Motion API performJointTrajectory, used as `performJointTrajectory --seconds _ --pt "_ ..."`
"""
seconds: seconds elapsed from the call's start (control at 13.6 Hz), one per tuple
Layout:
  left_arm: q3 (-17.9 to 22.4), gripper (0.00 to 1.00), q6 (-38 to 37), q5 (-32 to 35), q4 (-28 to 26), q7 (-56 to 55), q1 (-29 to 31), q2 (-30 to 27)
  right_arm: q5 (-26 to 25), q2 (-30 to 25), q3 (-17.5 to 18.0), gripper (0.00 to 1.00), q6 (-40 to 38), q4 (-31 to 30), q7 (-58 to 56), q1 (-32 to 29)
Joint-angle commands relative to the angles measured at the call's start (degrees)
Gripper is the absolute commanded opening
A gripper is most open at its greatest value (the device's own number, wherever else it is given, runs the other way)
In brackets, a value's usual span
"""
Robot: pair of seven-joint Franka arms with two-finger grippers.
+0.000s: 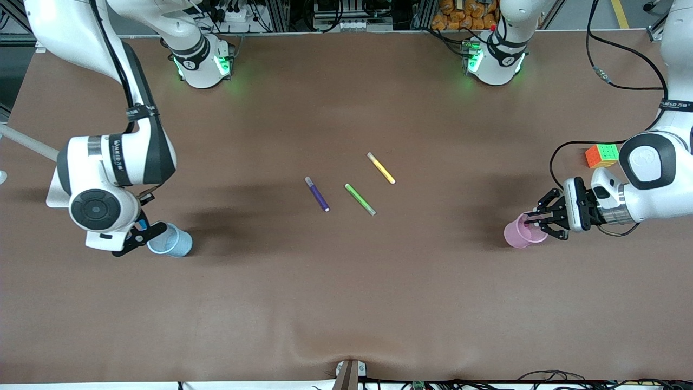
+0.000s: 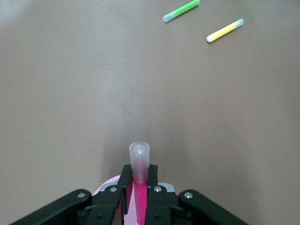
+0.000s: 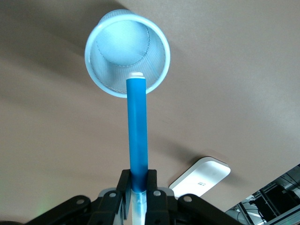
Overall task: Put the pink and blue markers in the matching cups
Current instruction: 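Lower the pink marker into the pink cup while the right gripper lowers blue, then open the left gripper over the pink cup while the right gripper releases blue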
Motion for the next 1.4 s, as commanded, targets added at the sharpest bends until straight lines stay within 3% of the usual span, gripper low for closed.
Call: performJointTrajectory --seconds 0.0,0.15,0.22,0.29,0.37,0.74,0.96,1.33 --pt "-0.62 0.00 -0.60 -1.99 0.31 2.96 1.22 1.05 -2.34 1.86 0.11 0.00 0.64 0.41 -2.50 -0.08" --pt "-0.62 0.05 -0.60 -2.08 0.31 3.14 1.48 1.31 -4.96 3.27 0.11 0.00 0.56 0.41 -2.51 0.01" --pt "-0.71 0.64 -0.60 -2.17 0.40 3.40 2.01 1.23 -5.50 4.06 0.11 0.00 0.56 0.41 -2.51 0.09" --pt "-0.71 0.96 -0.69 -2.17 0.57 3.58 2.19 1.22 -5.59 4.76 0.11 0.00 0.56 0.41 -2.51 0.18" --pt "-0.71 1.00 -0.87 -2.86 0.57 3.75 2.27 1.22 -6.12 5.29 0.11 0.00 0.64 0.49 -2.51 0.53" --pt "-0.62 1.00 -5.07 -3.31 2.15 1.57 2.36 0.17 -11.66 7.75 0.20 0.00 2.13 0.93 -3.03 3.52" --pt "-0.89 1.00 -9.74 -1.82 5.84 -6.85 1.49 -2.10 -12.88 8.28 0.11 0.00 4.51 0.93 -6.72 3.52" --pt "-2.11 1.00 -12.20 0.98 6.46 -24.94 0.87 -5.36 -19.20 10.48 0.20 0.00 4.60 0.93 -6.81 6.07"
